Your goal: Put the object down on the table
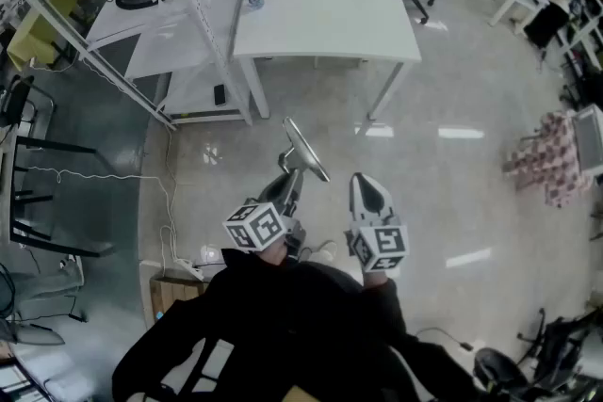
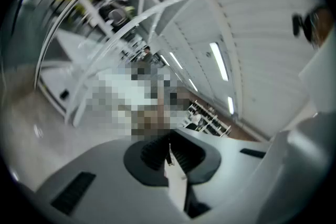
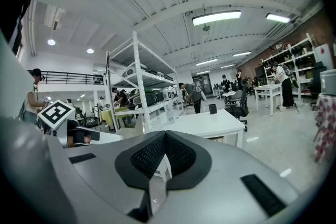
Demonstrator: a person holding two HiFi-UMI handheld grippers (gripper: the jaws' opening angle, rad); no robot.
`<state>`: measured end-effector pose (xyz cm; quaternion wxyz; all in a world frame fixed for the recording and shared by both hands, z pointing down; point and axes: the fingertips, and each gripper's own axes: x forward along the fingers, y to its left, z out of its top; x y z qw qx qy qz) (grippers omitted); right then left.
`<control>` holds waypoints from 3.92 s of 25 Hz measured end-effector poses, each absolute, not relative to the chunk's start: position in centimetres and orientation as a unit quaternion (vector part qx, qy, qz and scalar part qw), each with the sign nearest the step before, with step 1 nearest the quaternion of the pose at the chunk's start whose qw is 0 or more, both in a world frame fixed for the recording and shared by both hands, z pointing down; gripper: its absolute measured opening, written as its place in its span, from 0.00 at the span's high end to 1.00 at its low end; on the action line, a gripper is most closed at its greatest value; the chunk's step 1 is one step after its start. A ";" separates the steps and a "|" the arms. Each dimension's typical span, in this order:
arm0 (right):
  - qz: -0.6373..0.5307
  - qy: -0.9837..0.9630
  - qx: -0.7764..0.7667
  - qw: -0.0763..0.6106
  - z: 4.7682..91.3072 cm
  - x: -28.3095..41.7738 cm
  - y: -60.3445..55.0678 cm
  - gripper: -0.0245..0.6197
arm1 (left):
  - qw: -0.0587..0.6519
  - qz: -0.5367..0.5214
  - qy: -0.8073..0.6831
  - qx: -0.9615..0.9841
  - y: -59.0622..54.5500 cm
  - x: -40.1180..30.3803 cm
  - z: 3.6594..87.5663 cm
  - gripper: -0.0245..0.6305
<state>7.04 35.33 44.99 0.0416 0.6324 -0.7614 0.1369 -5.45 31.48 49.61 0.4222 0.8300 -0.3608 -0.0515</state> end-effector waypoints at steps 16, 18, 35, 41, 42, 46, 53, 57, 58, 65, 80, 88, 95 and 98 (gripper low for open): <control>0.137 -0.759 0.635 0.030 45.6 2.9 33.4 0.98 | 0.195 0.061 -0.395 0.896 29.4 -8.7 48.1 0.95; 0.138 -0.763 0.631 0.023 45.4 2.2 32.9 0.98 | 0.192 0.060 -0.394 0.897 28.8 -9.3 48.1 0.95; 0.118 -0.749 0.651 0.016 43.3 -2.6 26.7 0.98 | 0.165 0.038 -0.382 0.909 22.8 -13.7 46.9 0.95; 0.116 -0.759 0.641 0.013 44.6 -2.4 22.5 0.98 | 0.160 0.046 -0.390 0.906 18.9 -13.5 47.9 0.95; 0.112 -0.761 0.639 0.014 44.8 -2.0 21.6 0.98 | 0.159 0.047 -0.391 0.905 18.2 -13.2 48.0 0.95; 0.120 -0.761 0.638 0.011 45.3 -0.3 17.3 0.98 | 0.154 0.054 -0.397 0.903 14.4 -11.8 48.5 0.95; 0.139 -0.770 0.623 -0.001 45.2 3.7 8.2 0.98 | 0.150 0.070 -0.409 0.898 5.7 -7.2 48.7 0.95; 0.124 -0.779 0.615 0.011 44.7 7.2 2.3 0.98 | 0.146 0.072 -0.420 0.893 -0.2 -4.2 47.7 0.95; 0.121 -0.780 0.613 0.011 44.5 8.1 0.8 0.98 | 0.146 0.071 -0.422 0.892 -1.7 -3.4 47.4 0.95; 0.126 -0.795 0.594 0.009 44.3 13.0 -8.6 0.98 | 0.156 0.072 -0.435 0.884 -10.7 2.0 47.4 0.95; 0.174 -0.797 0.578 0.027 46.4 15.7 -17.7 0.98 | 0.190 0.091 -0.461 0.862 -19.4 4.0 48.8 0.95; 0.202 -0.800 0.564 0.038 48.6 13.6 -20.1 0.98 | 0.270 0.077 -0.456 0.844 -23.1 2.9 51.8 0.95; 0.214 -0.791 0.571 0.059 51.4 13.8 -21.3 0.98 | 0.395 0.020 -0.453 0.799 -26.0 1.6 55.6 0.95; 0.227 -0.787 0.570 0.063 52.1 13.8 -21.6 0.98 | 0.437 0.000 -0.450 0.779 -27.1 1.6 56.9 0.95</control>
